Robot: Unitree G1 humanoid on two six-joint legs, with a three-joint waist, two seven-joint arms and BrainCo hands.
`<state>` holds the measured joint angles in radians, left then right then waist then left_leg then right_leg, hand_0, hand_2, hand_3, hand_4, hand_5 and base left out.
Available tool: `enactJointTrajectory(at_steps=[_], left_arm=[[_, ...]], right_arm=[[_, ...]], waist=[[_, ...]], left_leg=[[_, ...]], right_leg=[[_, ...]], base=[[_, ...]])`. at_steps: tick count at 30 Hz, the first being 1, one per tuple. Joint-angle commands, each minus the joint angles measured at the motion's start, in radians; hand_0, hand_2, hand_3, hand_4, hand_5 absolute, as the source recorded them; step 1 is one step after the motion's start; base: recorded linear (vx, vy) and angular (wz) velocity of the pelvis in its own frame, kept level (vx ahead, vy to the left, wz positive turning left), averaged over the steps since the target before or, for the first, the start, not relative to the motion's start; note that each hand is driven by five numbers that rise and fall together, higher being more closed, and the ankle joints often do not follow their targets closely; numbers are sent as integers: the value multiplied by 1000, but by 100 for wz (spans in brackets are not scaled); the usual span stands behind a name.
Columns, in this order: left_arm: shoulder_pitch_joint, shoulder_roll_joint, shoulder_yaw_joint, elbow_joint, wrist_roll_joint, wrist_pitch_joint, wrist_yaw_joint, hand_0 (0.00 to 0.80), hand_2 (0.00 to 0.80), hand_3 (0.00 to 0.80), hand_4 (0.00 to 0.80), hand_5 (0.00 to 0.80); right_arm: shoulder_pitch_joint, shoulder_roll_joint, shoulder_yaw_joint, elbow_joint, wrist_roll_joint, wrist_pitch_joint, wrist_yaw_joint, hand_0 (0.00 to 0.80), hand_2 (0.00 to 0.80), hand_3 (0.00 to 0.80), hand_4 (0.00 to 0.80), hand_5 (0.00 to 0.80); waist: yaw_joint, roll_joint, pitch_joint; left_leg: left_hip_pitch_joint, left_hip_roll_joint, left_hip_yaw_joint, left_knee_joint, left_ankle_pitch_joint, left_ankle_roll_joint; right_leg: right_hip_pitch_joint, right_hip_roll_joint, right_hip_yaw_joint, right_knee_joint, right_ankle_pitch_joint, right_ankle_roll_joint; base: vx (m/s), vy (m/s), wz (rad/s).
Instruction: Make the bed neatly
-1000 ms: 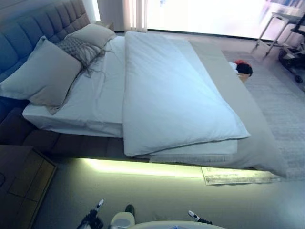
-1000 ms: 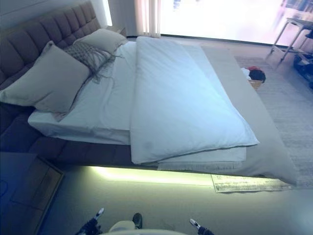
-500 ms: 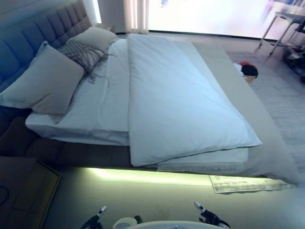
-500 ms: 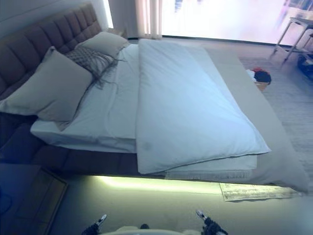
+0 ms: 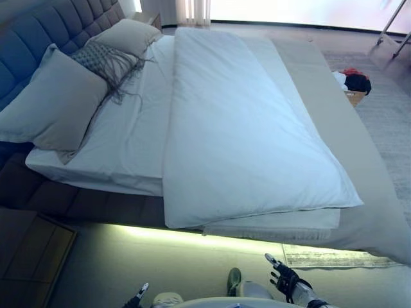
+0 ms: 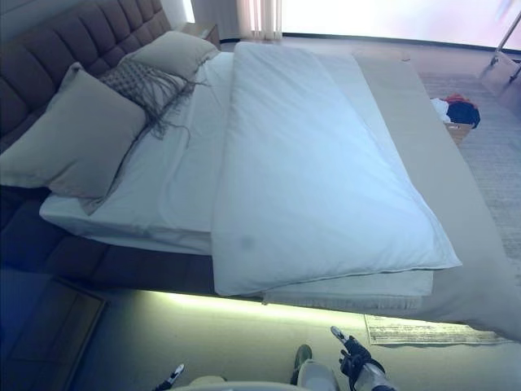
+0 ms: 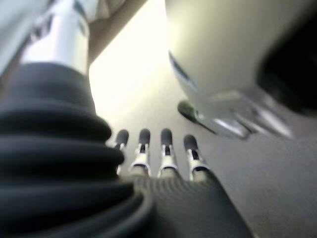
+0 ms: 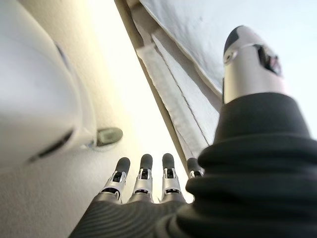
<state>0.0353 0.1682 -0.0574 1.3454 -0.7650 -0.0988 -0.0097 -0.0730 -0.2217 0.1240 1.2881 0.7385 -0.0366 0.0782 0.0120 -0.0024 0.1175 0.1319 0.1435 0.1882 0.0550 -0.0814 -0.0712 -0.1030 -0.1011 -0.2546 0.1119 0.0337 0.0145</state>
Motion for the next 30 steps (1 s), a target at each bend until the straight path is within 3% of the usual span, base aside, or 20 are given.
enactJointTrajectory(at_steps=[1, 2, 3, 4, 5, 6, 7, 9, 10, 13, 17, 22, 27, 30], left_arm=[[-28, 27, 12, 25, 42, -4, 7, 0, 0, 0, 0, 0], [-25, 30, 13, 25, 41, -3, 8, 0, 0, 0, 0, 0], [-20, 32, 15, 26, 32, -4, 5, 0, 0, 0, 0, 0], [-17, 28, 13, 27, 26, -7, -1, 0, 0, 0, 0, 0], [-13, 19, 12, 25, 26, -10, -5, 0, 0, 0, 0, 0], [-12, 12, 10, 21, 25, -8, -5, 0, 0, 0, 0, 0], [-16, 3, 8, 10, 24, 0, -6, 0, 0, 0, 0, 0], [-49, 9, -13, 2, 32, 17, -8, 0, 0, 0, 0, 0], [-77, 13, -14, 9, 68, 29, -6, 0, 0, 0, 0, 0], [-92, 23, -33, 11, 74, -2, -28, 0, 0, 0, 0, 0], [-119, 54, -72, -20, 59, 8, -44, 0, 0, 0, 0, 0], [-166, 64, -110, -39, -4, 4, -48, 0, 0, 0, 0, 0], [-219, 76, -123, -34, -24, 13, -68, 0, 0, 0, 0, 0], [-251, 74, -138, -32, -61, 11, -73, 0, 0, 0, 0, 0]], right_arm=[[-34, 23, -11, 32, 34, -21, 16, 0, 0, 0, 0, 0], [-34, 24, -9, 31, 40, -21, 14, 0, 0, 0, 0, 0], [-31, 21, -5, 22, 50, -22, 7, 0, 0, 0, 0, 0], [-30, 13, -3, 17, 62, -27, 4, 0, 0, 0, 0, 0], [-32, 6, -1, 8, 77, -30, 7, 0, 0, 0, 0, 0], [-37, 4, 3, 3, 85, -29, 2, 0, 0, 0, 0, 0], [-52, 1, 11, 2, 101, -39, -4, 0, 0, 0, 0, 0], [-87, -2, 8, 4, 147, -62, 12, 0, 0, 0, 0, 0], [-109, 1, -2, -4, 168, -57, 17, 0, 0, 0, 0, 0], [-127, -14, -28, -14, 239, -37, 82, 0, 0, 0, 0, 0], [-144, -23, -36, -24, 295, -72, 139, 0, 0, 0, 0, 0], [-223, -45, -33, -47, 334, -124, 127, 0, 0, 0, 0, 0], [-314, -80, -63, -51, 443, -127, 96, 0, 0, 0, 0, 0], [-391, -111, -75, -41, 519, -59, 64, 0, 0, 0, 0, 0]], waist=[[-4, -18, -8], [-4, -17, -11], [7, -11, -4], [24, -16, 13], [39, -15, 30], [42, -13, 35], [49, 1, 48], [48, 10, 65], [52, 6, 75], [47, 6, 87], [40, 12, 109], [46, 23, 161], [57, 23, 209], [60, 31, 238]], left_leg=[[38, -27, -26, 76, -12, -12], [29, -26, -31, 91, 11, -18], [-36, -9, -64, 224, 93, -48], [-153, -16, -121, 369, 161, -65], [-234, -32, -162, 403, 171, -64], [-260, -43, -175, 361, 168, -61], [-250, -30, -155, 205, 143, -52], [-252, 4, -99, 43, 152, -46], [-251, 4, -123, 30, 145, -47], [-239, 13, -102, 47, 123, -53], [-247, 17, -89, 50, 101, -48], [-334, 30, -87, 96, 102, -62], [-415, 48, -96, 136, 109, -72], [-464, 50, -104, 157, 111, -75]], right_leg=[[6, -119, -49, -57, 86, 102], [7, -117, -53, -58, 81, 95], [37, -100, -56, -72, 60, 67], [73, -95, -49, -89, 44, 45], [103, -92, -29, -99, 32, 39], [110, -91, -12, -104, 26, 45], [109, -83, 18, -109, 20, 64], [83, -92, 16, -108, 21, 83], [66, -105, 8, -89, 19, 91], [34, -146, -6, -58, 32, 113], [3, -172, 7, -67, 51, 140], [-58, -183, 16, -49, 48, 139], [-124, -180, 13, -9, 39, 129], [-169, -179, 11, 16, 32, 120]], base=[[184, -38, 18], [123, -36, 8], [78, -27, 4], [109, 23, 3], [125, 105, 3], [141, 228, -6], [55, 246, -33], [-35, 172, -61], [-14, 89, -66], [60, 66, -66], [28, 10, 29], [-93, -18, 10], [-100, -99, 2], [-95, -60, 3]])
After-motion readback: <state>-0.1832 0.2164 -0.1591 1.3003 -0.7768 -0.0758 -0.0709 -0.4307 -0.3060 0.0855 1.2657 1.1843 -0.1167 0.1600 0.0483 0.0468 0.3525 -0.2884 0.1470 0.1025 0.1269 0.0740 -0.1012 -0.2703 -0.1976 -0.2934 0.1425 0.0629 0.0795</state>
